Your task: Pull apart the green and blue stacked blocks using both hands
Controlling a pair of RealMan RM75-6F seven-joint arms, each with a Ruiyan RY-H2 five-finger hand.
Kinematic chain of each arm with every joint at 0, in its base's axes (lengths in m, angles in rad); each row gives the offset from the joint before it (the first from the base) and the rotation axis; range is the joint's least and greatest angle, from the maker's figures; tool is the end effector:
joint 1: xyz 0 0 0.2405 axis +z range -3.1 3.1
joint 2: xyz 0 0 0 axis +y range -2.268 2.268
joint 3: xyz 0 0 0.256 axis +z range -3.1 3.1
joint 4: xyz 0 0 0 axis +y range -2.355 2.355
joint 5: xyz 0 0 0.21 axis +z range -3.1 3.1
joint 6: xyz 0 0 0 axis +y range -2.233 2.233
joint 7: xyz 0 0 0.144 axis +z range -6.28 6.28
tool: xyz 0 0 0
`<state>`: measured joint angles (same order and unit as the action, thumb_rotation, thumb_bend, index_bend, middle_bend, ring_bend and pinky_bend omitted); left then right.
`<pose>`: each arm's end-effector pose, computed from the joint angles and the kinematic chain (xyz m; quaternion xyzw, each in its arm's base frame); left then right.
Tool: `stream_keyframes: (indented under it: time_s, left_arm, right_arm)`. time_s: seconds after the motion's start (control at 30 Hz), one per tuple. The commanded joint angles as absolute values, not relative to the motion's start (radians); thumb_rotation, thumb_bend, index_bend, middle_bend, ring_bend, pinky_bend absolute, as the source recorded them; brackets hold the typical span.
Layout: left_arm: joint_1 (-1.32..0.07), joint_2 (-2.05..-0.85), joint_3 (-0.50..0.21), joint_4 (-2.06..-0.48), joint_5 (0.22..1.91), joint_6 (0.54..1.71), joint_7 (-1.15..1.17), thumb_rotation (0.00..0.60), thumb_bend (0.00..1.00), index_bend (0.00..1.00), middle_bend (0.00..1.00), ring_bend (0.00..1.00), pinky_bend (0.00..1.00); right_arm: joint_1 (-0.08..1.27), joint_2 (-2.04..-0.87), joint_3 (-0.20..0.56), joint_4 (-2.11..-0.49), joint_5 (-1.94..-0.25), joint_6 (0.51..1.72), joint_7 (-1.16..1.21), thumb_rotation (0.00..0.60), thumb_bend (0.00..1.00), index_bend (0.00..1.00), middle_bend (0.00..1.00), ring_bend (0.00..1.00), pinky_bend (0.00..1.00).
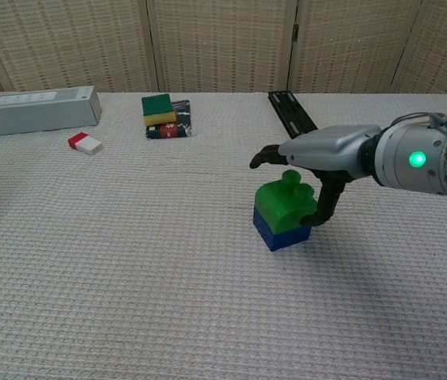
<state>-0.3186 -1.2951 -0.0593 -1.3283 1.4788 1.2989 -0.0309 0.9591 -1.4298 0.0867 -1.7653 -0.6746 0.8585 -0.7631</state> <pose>-0.3116 0.2628 0.1088 -0.6670 -0.3498 -0.3738 0.5414 -0.1066 -0.3176 -0.0247 0.8384 -0.3428 0.2215 0.3612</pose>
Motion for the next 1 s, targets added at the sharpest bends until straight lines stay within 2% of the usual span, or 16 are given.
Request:
stream_keyframes:
  time_s: [0.03, 0.27, 0.37, 0.47, 0.57, 0.77, 0.87, 1.0]
  left_arm:
    - [-0.319, -1.296, -0.060, -1.327, 1.477, 1.298, -0.029, 0.600, 0.25, 0.00, 0.05, 0.00, 0.00]
    - [-0.313, -1.322, -0.077, -1.297, 1.462, 1.327, 0.013, 0.600, 0.25, 0.00, 0.05, 0.00, 0.00]
    - [-0.314, -1.322, -0.076, -1.298, 1.462, 1.323, 0.003, 0.600, 0.25, 0.00, 0.05, 0.00, 0.00]
    - [-0.315, -1.323, -0.073, -1.295, 1.467, 1.321, 0.002, 0.600, 0.25, 0.00, 0.05, 0.00, 0.00]
    - [-0.316, -1.322, -0.071, -1.294, 1.468, 1.317, -0.001, 0.600, 0.25, 0.00, 0.05, 0.00, 0.00]
    - [-0.318, -1.319, -0.070, -1.294, 1.465, 1.309, -0.008, 0.600, 0.25, 0.00, 0.05, 0.00, 0.00]
    - [-0.318, -1.317, -0.070, -1.295, 1.467, 1.312, -0.011, 0.600, 0.25, 0.00, 0.05, 0.00, 0.00]
    - [-0.318, -1.317, -0.069, -1.294, 1.467, 1.309, -0.012, 0.600, 0.25, 0.00, 0.05, 0.00, 0.00]
  right_arm:
    - [0.969, -1.436, 0.078, -1.743, -0.675, 0.839, -0.736, 0.600, 0.35, 0.00, 0.00, 0.07, 0.00]
    - [0.987, -1.445, 0.062, -1.718, -0.679, 0.822, -0.704, 0.600, 0.35, 0.03, 0.03, 0.12, 0.10]
    - [0.990, -1.448, 0.057, -1.705, -0.680, 0.822, -0.687, 0.600, 0.35, 0.11, 0.07, 0.15, 0.17]
    - [0.991, -1.458, 0.055, -1.692, -0.690, 0.829, -0.671, 0.600, 0.35, 0.21, 0.14, 0.21, 0.29]
    - [0.994, -1.467, 0.048, -1.680, -0.699, 0.835, -0.666, 0.600, 0.35, 0.26, 0.19, 0.26, 0.34]
    - [0.985, -1.501, 0.044, -1.651, -0.742, 0.871, -0.650, 0.600, 0.35, 0.46, 0.35, 0.41, 0.47]
    - [0.977, -1.513, 0.045, -1.639, -0.771, 0.886, -0.635, 0.600, 0.35, 0.51, 0.38, 0.44, 0.51]
    - [0.972, -1.518, 0.045, -1.631, -0.781, 0.889, -0.623, 0.600, 0.35, 0.51, 0.39, 0.44, 0.51]
